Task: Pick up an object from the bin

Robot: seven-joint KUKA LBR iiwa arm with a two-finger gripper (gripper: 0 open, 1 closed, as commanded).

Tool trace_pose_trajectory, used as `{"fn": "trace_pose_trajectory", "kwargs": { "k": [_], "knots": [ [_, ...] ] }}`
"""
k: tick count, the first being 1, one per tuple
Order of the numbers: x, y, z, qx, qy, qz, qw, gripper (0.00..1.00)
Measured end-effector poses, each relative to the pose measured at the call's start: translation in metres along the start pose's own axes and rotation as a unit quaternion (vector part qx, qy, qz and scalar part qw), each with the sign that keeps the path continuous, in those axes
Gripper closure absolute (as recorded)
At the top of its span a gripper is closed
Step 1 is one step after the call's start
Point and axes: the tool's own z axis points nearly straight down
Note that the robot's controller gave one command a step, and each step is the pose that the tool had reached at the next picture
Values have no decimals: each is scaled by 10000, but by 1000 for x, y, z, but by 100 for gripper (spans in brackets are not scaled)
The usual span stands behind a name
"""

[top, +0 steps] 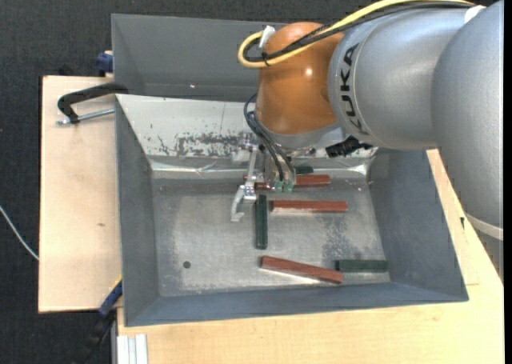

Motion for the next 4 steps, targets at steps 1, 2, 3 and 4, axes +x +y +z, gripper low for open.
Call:
{"fn": "trace_pose_trajectory", "kwargs": {
  "k": [1,2,3,4],
  "knots": [
    [5,-38,40,-20,-22,77,10000,0],
    [23,-71,67,-7,-135,559,9983,0],
    [22,-71,66,-2,-132,513,9986,0],
    [-19,-105,76,-81,-80,375,9992,100]
  ]
}}
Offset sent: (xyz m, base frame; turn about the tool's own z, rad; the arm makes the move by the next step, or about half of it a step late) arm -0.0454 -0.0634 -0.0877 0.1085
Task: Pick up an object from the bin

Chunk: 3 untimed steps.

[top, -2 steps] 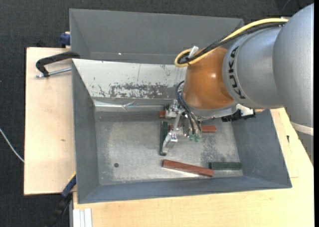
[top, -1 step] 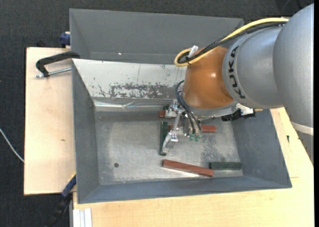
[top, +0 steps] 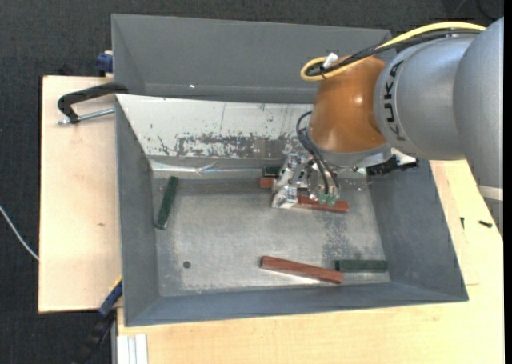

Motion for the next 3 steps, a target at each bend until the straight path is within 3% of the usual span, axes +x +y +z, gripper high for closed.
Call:
{"fn": "trace_pose_trajectory", "kwargs": {
  "k": [1,2,3],
  "knots": [
    [0,0,0,0,1,2,10000,100],
    [1,-8,-37,76,59,203,9997,100],
    [0,-12,-61,73,23,246,9997,100]
  ]
}}
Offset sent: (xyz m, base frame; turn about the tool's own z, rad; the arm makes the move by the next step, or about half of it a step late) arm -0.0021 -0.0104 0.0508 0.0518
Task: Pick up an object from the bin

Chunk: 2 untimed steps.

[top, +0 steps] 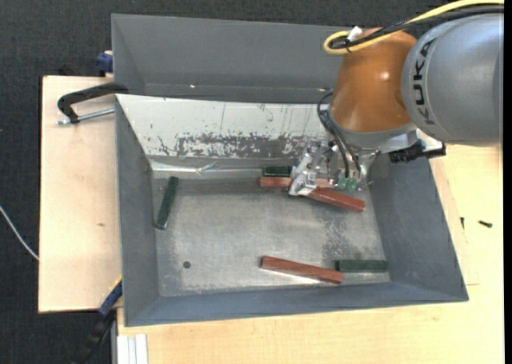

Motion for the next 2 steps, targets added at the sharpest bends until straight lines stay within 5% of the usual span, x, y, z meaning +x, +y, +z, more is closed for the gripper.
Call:
{"fn": "trace_pose_trajectory", "kwargs": {
  "k": [1,2],
  "knots": [
    [3,-8,-41,11,57,-26,10000,100],
    [-4,-1,-79,-1,-6,-49,10000,100]
  ]
}}
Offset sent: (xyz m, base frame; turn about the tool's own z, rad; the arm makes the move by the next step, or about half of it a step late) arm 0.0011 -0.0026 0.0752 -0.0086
